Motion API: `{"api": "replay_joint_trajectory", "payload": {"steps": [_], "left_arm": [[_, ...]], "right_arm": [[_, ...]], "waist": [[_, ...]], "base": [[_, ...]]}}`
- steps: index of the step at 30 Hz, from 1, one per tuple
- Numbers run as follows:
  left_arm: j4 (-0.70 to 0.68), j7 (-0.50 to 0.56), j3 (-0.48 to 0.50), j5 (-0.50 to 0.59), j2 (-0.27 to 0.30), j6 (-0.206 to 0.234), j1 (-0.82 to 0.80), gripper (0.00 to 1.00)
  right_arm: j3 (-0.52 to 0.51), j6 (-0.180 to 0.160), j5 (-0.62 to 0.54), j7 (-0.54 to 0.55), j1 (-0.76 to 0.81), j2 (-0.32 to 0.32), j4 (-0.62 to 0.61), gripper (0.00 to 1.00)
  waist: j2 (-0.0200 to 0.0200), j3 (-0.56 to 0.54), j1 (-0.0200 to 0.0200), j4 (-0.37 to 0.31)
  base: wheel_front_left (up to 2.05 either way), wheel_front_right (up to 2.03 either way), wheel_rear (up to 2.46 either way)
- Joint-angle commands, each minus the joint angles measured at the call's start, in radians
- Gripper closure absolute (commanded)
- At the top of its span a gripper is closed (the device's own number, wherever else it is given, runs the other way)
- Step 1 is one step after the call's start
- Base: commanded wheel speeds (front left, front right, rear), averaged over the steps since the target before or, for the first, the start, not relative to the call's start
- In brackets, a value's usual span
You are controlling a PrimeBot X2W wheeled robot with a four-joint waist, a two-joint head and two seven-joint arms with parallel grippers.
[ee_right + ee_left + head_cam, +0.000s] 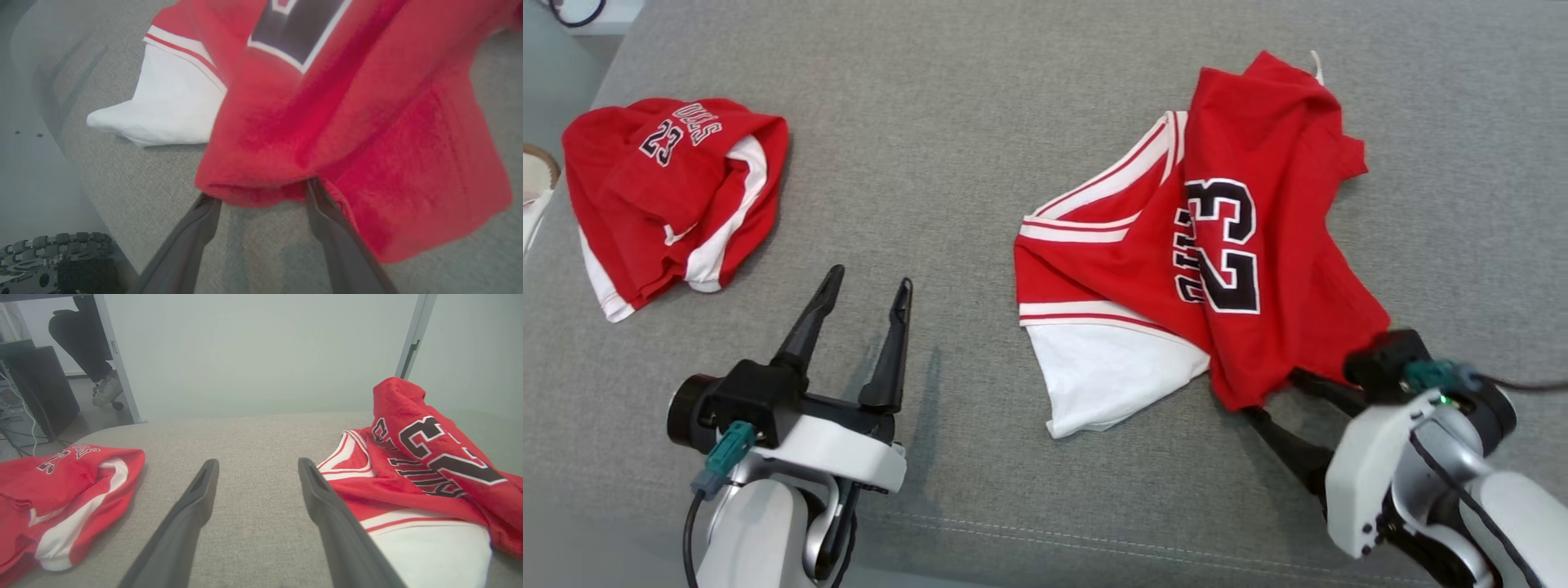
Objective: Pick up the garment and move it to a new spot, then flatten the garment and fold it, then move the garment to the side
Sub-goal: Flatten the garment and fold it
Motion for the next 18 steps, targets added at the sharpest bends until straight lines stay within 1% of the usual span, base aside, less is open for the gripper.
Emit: {"api": "replay_joint_trajectory", "payload": {"steps": [1, 5, 7, 9, 14, 16, 18], "left_arm": [[-0.027, -0.010, 0.036, 0.012, 0.018, 0.007, -0.012, 0.00], [-0.030, -0.010, 0.064, 0.017, 0.027, 0.015, 0.004, 0.00], [-0.033, -0.010, 0.076, 0.019, 0.033, 0.018, 0.012, 0.00], [-0.040, -0.010, 0.089, 0.020, 0.039, 0.021, 0.023, 0.00], [-0.054, -0.010, 0.119, 0.023, 0.052, 0.030, 0.045, 0.00], [-0.057, -0.010, 0.125, 0.025, 0.056, 0.032, 0.054, 0.00], [-0.059, -0.010, 0.128, 0.028, 0.057, 0.033, 0.063, 0.00]], "right_arm": [[-0.002, 0.003, -0.010, -0.024, 0.032, -0.003, -0.040, 0.00], [-0.107, 0.003, -0.006, -0.163, 0.150, 0.021, -0.104, 0.00], [-0.176, 0.003, -0.026, -0.247, 0.193, 0.031, -0.127, 0.00], [-0.254, 0.003, -0.043, -0.339, 0.226, 0.060, -0.136, 0.00], [-0.394, 0.003, -0.128, -0.501, 0.245, 0.134, -0.099, 0.00], [-0.445, 0.003, -0.173, -0.551, 0.238, 0.168, -0.067, 0.00], [-0.484, 0.003, -0.221, -0.575, 0.237, 0.197, -0.024, 0.00]], "waist": [[0.0000, -0.008, -0.0001, -0.012], [0.0000, -0.030, -0.0001, -0.046], [0.0000, -0.043, -0.0001, -0.065], [0.0000, -0.055, -0.0001, -0.082], [0.0000, -0.083, -0.0001, -0.118], [0.0000, -0.094, -0.0001, -0.124], [0.0000, -0.107, -0.0001, -0.127]], "base": [[0.00, 0.00, 0.00], [0.00, 0.00, 0.00], [0.00, 0.00, 0.00], [0.00, 0.00, 0.00], [0.00, 0.00, 0.00], [0.00, 0.00, 0.00], [0.00, 0.00, 0.00]]}}
